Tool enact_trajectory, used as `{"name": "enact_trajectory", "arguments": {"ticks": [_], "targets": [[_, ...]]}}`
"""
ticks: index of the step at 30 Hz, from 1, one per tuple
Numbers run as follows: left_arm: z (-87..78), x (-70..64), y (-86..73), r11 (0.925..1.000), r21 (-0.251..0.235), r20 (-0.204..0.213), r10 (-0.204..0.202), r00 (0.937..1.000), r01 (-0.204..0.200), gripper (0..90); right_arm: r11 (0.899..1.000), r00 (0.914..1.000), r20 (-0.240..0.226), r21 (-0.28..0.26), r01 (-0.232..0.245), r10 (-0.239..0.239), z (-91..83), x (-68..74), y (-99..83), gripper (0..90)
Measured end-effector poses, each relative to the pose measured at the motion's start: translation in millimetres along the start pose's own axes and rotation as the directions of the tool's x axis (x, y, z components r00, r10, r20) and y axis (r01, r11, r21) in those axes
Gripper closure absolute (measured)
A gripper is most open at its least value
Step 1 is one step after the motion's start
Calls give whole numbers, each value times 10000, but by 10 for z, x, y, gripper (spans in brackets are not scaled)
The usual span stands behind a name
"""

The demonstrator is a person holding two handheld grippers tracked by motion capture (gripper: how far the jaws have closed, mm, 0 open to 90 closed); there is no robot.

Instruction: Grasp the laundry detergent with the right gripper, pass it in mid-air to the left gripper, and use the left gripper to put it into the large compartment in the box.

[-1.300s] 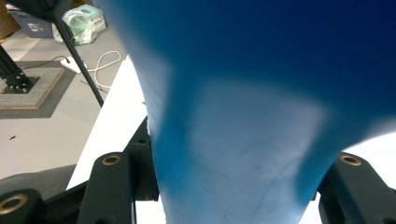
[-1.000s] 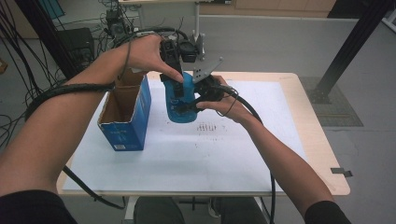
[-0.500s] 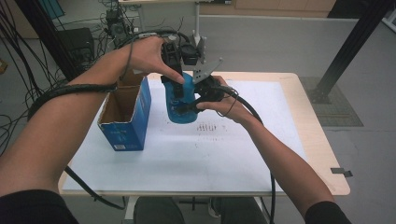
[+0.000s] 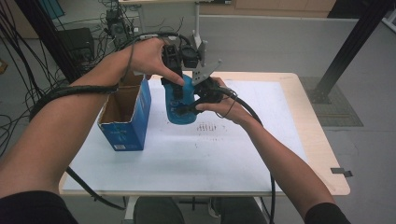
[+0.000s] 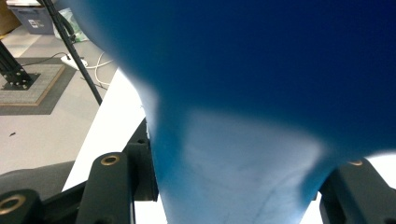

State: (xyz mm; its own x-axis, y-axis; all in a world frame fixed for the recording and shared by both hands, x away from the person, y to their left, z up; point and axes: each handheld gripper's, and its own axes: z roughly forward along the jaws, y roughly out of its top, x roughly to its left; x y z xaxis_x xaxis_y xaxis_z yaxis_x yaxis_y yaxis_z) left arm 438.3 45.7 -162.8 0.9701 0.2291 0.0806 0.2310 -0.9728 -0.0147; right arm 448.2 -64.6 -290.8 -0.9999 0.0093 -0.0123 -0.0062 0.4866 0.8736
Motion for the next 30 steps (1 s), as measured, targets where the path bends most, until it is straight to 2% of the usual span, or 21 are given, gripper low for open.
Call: {"name": "enact_trajectory", "arguments": {"ticks": [19,30], "targets": [[12,8,50,9999,123,14,60,10000,-61,362,10000,10000,69,34,-26,26,-27,-23,-35,416],[13,12,30,9999,152,25,31,10000,-32,364,10000,10000,-53,-38,-59,59,-1,-29,-32,415]]}}
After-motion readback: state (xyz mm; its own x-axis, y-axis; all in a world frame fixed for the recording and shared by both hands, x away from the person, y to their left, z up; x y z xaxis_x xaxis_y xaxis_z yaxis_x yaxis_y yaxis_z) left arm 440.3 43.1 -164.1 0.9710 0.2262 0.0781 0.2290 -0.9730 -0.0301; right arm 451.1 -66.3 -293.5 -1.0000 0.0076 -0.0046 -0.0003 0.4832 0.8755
